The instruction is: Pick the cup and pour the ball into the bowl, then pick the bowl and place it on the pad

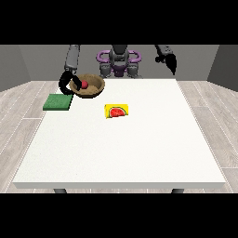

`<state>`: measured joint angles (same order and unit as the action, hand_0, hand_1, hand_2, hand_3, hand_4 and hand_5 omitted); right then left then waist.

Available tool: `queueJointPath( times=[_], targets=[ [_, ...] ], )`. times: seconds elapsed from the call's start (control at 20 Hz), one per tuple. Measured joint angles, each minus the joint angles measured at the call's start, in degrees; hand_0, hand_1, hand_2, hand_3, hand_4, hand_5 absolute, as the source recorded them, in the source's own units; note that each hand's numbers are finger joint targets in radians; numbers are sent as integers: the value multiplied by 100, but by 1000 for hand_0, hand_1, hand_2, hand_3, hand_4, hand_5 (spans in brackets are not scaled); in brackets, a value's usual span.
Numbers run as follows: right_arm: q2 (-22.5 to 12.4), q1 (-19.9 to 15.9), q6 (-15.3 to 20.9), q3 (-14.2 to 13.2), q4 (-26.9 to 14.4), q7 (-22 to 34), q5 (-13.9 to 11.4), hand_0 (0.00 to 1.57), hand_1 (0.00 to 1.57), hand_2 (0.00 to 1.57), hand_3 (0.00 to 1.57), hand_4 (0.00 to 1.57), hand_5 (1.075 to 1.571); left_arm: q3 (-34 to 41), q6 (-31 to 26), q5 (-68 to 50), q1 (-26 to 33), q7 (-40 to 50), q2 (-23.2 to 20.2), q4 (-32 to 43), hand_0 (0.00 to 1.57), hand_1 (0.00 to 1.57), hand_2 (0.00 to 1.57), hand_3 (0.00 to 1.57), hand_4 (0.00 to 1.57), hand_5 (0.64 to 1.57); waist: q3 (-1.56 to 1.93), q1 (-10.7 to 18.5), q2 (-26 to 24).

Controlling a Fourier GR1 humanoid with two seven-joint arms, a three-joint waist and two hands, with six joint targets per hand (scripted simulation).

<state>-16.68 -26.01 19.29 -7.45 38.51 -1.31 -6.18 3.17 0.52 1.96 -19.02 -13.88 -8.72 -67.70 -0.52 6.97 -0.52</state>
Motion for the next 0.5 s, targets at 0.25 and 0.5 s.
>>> queueJointPath(
  times=[0.25, 0.5],
  targets=[
    [-187, -254, -414, 229, 414, 1147, -82, 1571, 1571, 1571, 771, 794, 1570, 291, 50, -61, 311, -112, -153, 354, 0, 0, 0, 0, 999, 1410, 30, -519, -457],
    [-722, -98, -934, -101, 556, 1140, 162, 1571, 1571, 1571, 217, 878, 1570, 360, 37, -75, 395, -277, -194, 281, 0, 0, 0, 0, 1029, 1430, 45, -630, -250]
  ],
)
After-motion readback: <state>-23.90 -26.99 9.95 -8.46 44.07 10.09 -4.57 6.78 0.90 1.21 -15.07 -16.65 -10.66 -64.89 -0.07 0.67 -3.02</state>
